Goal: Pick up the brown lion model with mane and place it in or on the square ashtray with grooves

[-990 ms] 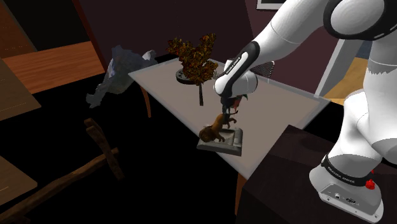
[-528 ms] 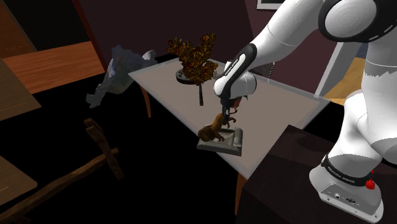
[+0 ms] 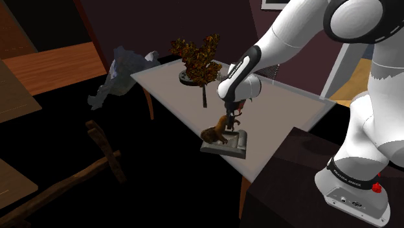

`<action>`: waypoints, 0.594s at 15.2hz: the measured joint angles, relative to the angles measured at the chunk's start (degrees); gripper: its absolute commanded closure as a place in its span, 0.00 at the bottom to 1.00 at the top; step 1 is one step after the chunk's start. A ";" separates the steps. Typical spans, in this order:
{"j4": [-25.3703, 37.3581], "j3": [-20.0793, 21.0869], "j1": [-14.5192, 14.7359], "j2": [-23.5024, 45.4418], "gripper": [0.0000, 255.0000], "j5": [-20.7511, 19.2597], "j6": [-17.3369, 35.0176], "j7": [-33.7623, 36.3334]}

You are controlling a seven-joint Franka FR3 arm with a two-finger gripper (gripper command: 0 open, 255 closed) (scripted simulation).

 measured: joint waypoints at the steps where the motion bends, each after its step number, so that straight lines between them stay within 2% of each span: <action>1: -0.16 -0.77 0.46 -0.96 0.00 -1.13 -0.65 0.80; 5: -1.00 -4.66 2.83 -6.79 0.00 -8.26 -4.28 5.80; 9: -1.00 -5.09 3.02 -7.47 0.00 -9.24 -4.84 6.43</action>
